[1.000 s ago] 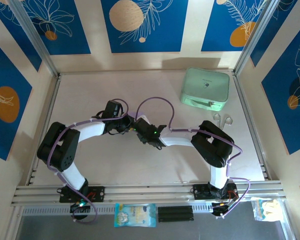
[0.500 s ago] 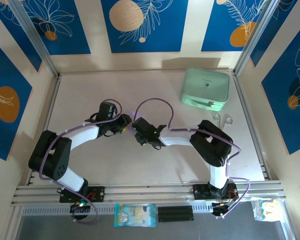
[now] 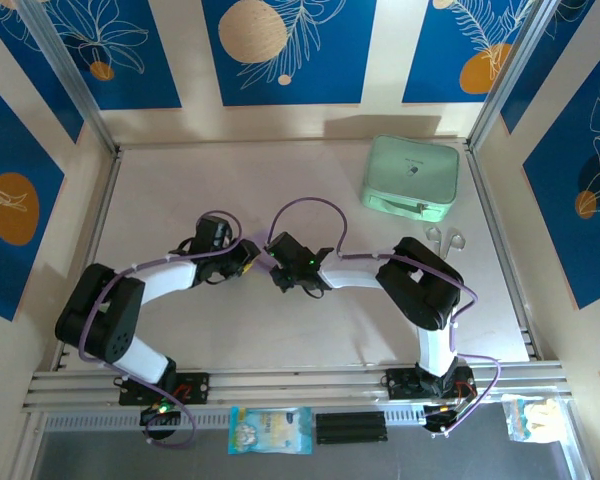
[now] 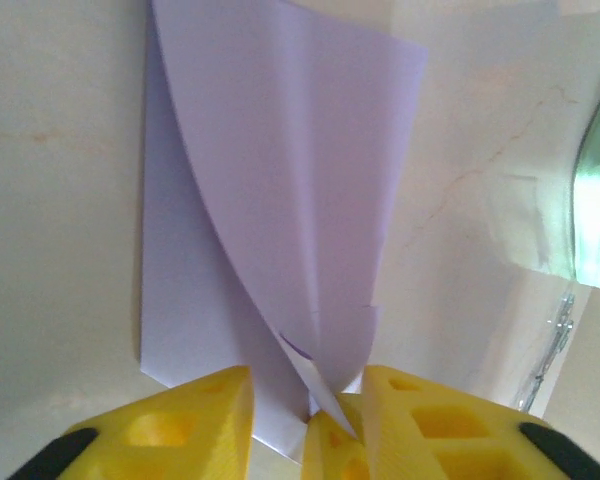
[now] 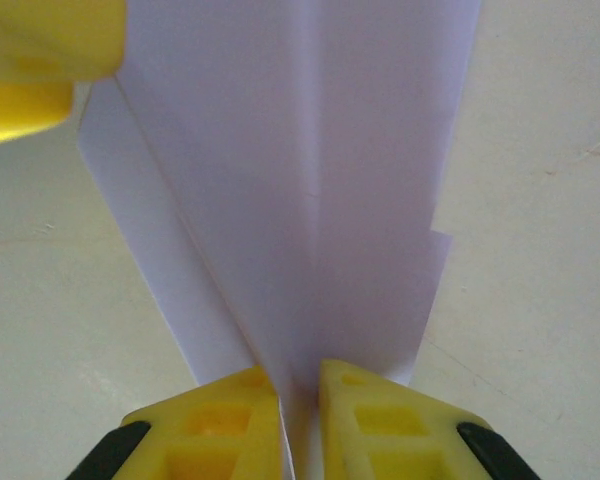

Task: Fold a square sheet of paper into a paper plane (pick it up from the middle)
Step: Fourth fold the wing at the center of the table.

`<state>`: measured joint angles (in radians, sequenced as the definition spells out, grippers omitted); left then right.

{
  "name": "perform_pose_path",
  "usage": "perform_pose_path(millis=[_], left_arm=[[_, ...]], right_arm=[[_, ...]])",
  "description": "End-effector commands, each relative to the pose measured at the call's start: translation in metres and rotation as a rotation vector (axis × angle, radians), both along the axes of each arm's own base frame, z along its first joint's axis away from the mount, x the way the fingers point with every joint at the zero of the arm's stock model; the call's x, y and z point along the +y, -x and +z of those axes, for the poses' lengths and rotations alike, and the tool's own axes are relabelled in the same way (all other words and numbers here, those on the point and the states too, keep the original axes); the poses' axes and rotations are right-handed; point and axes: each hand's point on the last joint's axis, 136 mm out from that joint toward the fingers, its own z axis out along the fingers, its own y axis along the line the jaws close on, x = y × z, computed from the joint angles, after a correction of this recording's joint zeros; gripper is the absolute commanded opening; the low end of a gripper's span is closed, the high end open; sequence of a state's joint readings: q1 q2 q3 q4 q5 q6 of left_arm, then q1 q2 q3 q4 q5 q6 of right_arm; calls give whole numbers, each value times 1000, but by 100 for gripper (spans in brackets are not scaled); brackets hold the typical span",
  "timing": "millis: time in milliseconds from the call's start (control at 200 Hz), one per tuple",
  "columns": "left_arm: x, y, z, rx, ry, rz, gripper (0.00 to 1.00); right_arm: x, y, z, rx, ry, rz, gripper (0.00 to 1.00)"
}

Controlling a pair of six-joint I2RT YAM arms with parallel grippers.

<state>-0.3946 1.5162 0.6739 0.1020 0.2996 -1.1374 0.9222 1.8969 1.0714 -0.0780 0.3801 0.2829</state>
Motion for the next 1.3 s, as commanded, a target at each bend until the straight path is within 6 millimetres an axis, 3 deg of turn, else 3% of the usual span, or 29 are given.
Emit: perform_pose_path(millis=[0, 125, 295, 500, 685, 920, 1296], left_arm=[[10, -6, 21, -69, -27, 12, 40], [22, -2, 26, -78, -56, 41, 45], [40, 11, 33, -106, -108, 99, 42], [4, 25, 14, -56, -44, -23, 27], [-24, 18, -1, -25, 17, -82, 17], [-39, 8, -13, 11, 19, -132, 15], [-37, 7, -37, 86, -39, -137, 15]], right_arm=[[-3, 8, -10, 37, 31, 41, 16], [-10, 10, -10, 45, 45, 34, 16], [-25, 16, -11, 96, 41, -31, 16], [-36, 28, -15, 204, -8, -118, 16], [-38, 32, -16, 247, -54, -132, 16], [-35, 32, -14, 247, -83, -101, 17], [-31, 28, -9, 208, -67, -49, 21]])
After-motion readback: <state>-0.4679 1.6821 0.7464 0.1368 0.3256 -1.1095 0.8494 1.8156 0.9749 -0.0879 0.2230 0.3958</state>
